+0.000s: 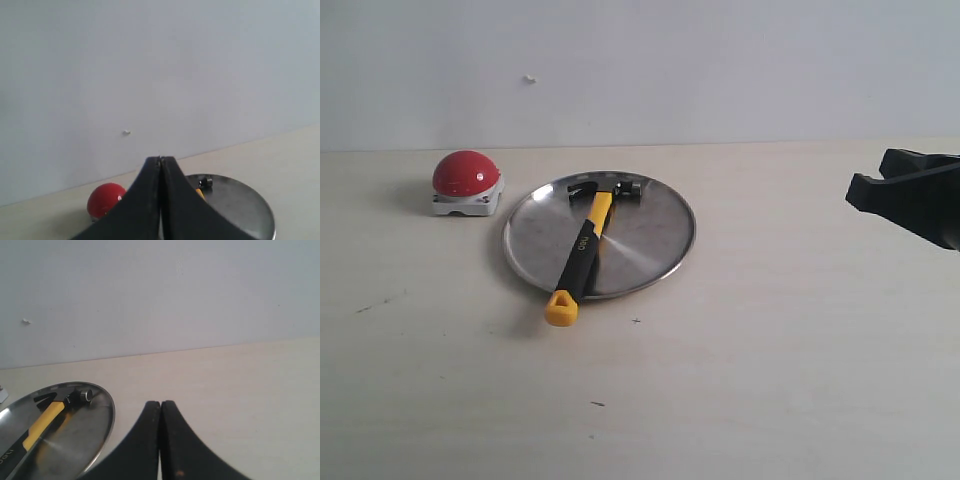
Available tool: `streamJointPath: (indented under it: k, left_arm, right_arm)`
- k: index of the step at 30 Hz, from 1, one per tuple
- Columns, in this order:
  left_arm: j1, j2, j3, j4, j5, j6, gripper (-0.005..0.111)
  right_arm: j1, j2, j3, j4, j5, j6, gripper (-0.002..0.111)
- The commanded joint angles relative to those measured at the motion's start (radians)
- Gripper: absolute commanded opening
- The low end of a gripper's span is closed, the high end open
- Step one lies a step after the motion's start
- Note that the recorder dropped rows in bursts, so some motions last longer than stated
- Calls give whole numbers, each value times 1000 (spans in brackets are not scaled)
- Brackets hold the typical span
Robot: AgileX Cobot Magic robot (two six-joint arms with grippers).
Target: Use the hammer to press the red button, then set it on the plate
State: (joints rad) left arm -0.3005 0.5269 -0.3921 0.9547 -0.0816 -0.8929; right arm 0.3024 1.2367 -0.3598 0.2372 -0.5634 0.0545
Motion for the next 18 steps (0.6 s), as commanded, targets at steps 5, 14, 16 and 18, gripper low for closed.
streamJointPath:
  k: [5, 14, 16, 18]
  left_arm:
    - [0, -157, 131, -675, 8, 676, 0]
    - [0, -199, 222, -655, 63, 707, 0]
    - [3, -236, 248, -655, 69, 707, 0]
    - [26, -288, 274, -655, 110, 697, 0]
  right_arm:
    - [0, -3, 3, -7, -8, -1, 0]
    - [0, -3, 3, -7, -8, -1, 0]
    - [0, -3, 3, -7, -8, -1, 0]
    - [0, -3, 3, -7, -8, -1, 0]
